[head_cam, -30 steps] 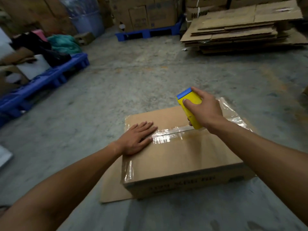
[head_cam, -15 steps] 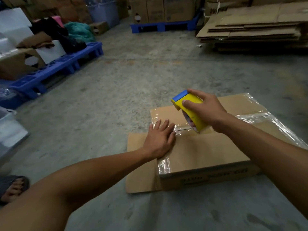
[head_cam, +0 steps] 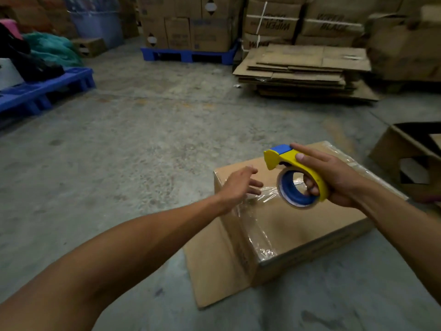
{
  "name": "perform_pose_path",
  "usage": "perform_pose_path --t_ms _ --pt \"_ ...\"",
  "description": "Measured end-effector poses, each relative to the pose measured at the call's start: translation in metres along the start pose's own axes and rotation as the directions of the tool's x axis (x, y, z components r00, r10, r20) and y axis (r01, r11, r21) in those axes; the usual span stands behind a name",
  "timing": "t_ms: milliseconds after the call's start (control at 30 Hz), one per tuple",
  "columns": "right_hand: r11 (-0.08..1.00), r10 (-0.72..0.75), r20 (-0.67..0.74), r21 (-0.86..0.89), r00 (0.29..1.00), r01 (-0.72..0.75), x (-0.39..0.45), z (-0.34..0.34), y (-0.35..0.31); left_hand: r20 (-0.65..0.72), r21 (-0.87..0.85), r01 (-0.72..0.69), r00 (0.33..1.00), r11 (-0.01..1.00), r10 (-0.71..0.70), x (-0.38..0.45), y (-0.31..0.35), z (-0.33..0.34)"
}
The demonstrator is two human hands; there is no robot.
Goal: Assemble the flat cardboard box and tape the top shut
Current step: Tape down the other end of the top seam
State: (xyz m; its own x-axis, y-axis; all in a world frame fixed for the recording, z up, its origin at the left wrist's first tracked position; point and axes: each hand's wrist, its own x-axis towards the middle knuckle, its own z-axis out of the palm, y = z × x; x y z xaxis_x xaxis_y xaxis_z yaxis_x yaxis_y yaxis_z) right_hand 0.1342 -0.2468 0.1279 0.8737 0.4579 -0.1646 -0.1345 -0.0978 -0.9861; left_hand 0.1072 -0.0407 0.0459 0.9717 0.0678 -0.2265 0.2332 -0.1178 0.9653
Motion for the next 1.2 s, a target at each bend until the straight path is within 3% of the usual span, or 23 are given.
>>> perform_pose_path --t_ms 67,167,267,333,467,600,733,933,1200 --pt "1.000 0.023 0.037 0.016 0.999 -0.024 -0.010 -0.018 -0.002 0.055 -0.115 0.111 0.993 0.987 -0.105 -0.002 0.020 -0.006" --pt "0.998 0.053 0.067 0.010 0.996 -0.054 -0.022 -0.035 -0.003 0.162 -0.151 0.175 0.975 0.973 -0.151 -0.002 0.036 -0.009" --pt "0.996 0.076 0.091 0.036 0.993 -0.079 -0.031 -0.043 0.000 0.378 -0.137 0.335 0.888 0.932 -0.263 -0.005 0.046 0.001" --pt "0.996 0.078 0.097 0.041 0.992 -0.083 -0.033 -0.044 0.000 0.449 -0.184 0.398 0.847 0.898 -0.283 -0.006 0.049 0.010" --pt "0.996 0.075 0.125 0.044 0.989 -0.081 -0.037 -0.042 0.000 0.455 -0.307 0.410 0.856 0.859 -0.246 -0.006 0.055 0.021" --pt "0.985 0.089 0.155 0.133 0.984 -0.110 -0.041 -0.049 0.003 0.471 -0.325 0.404 0.854 0.855 -0.224 -0.004 0.058 0.025" --pt "0.959 0.099 0.211 0.242 0.973 -0.150 -0.049 -0.062 0.009 0.531 -0.320 0.448 0.815 0.835 -0.233 -0.010 0.064 0.035" --pt "0.950 0.106 0.205 0.267 0.973 -0.160 -0.053 -0.068 0.010 0.593 -0.389 0.568 0.757 0.725 -0.275 -0.011 0.069 0.049" --pt "0.974 0.185 0.121 0.113 0.975 -0.198 -0.051 -0.068 0.011 0.535 -0.209 0.517 0.771 0.830 -0.345 -0.002 0.061 0.050"
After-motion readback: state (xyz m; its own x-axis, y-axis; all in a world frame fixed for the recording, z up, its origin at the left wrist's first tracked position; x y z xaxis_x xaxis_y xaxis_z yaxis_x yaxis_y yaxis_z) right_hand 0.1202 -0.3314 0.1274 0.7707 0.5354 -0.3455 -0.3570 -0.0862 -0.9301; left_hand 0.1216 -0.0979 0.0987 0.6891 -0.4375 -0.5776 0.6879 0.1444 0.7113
